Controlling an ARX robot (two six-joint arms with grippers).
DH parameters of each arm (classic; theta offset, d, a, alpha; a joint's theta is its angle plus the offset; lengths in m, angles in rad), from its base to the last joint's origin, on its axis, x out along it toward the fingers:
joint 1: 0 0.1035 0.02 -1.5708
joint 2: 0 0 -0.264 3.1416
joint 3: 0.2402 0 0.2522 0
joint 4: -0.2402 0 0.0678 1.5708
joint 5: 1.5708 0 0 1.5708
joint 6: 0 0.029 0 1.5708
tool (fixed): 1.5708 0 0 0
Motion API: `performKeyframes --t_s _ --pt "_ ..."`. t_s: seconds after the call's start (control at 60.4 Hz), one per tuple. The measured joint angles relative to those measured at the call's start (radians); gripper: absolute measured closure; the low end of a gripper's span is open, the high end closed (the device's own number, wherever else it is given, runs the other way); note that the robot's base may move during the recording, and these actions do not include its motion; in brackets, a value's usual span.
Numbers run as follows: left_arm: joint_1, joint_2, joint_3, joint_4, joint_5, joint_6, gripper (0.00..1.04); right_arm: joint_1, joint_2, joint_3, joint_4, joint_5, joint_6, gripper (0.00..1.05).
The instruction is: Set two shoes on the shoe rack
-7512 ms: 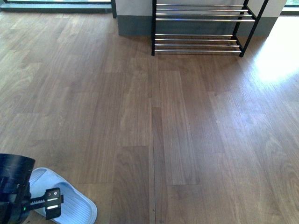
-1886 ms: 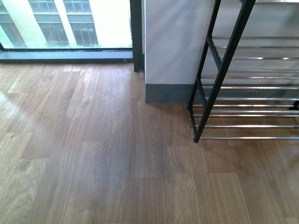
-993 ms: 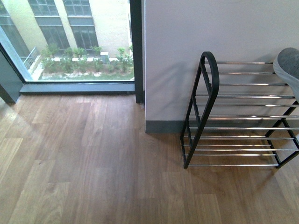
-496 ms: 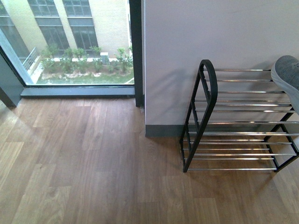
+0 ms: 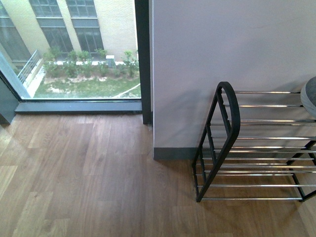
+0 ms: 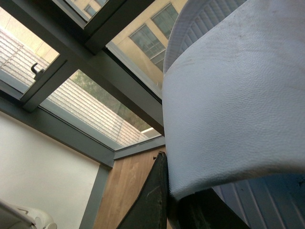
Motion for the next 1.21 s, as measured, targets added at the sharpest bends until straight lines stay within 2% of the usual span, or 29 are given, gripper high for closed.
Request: performKeyframes --t_s 0.199,0.215,0.265,0.298,0.331,0.645,0.745,0.943,1.208 --pt "0.000 0.003 0.000 0.000 0.000 0.000 1.03 -0.001 0.002 -0.002 0.008 -0.012 0.001 1.03" --pt "0.000 0.003 0.000 0.000 0.001 0.000 1.03 -0.004 0.010 -0.006 0.029 -0.028 0.002 1.03" --pt "0.000 0.003 0.000 0.000 0.000 0.000 1.03 -0.008 0.080 -0.043 0.275 -0.176 0.010 1.03" --pt "0.000 0.002 0.000 0.000 -0.003 0.000 1.03 0.005 0.119 -0.043 0.372 -0.200 0.014 1.03" --pt "0.000 0.002 0.000 0.000 -0.002 0.000 1.03 0.026 0.147 -0.025 0.398 -0.195 0.025 1.03" --pt "0.000 0.000 0.000 0.000 0.000 0.000 1.03 0.154 0.469 0.314 0.202 0.029 0.097 1.03" --pt "0.000 0.000 0.000 0.000 0.000 0.000 1.03 0.169 0.545 0.388 0.149 0.037 0.098 1.03" --pt "0.000 0.000 0.000 0.000 0.000 0.000 1.03 0.184 0.696 0.551 0.034 -0.026 0.082 1.03" --pt "0.000 0.000 0.000 0.000 0.000 0.000 1.03 0.146 0.883 0.751 -0.053 -0.029 -0.011 1.03"
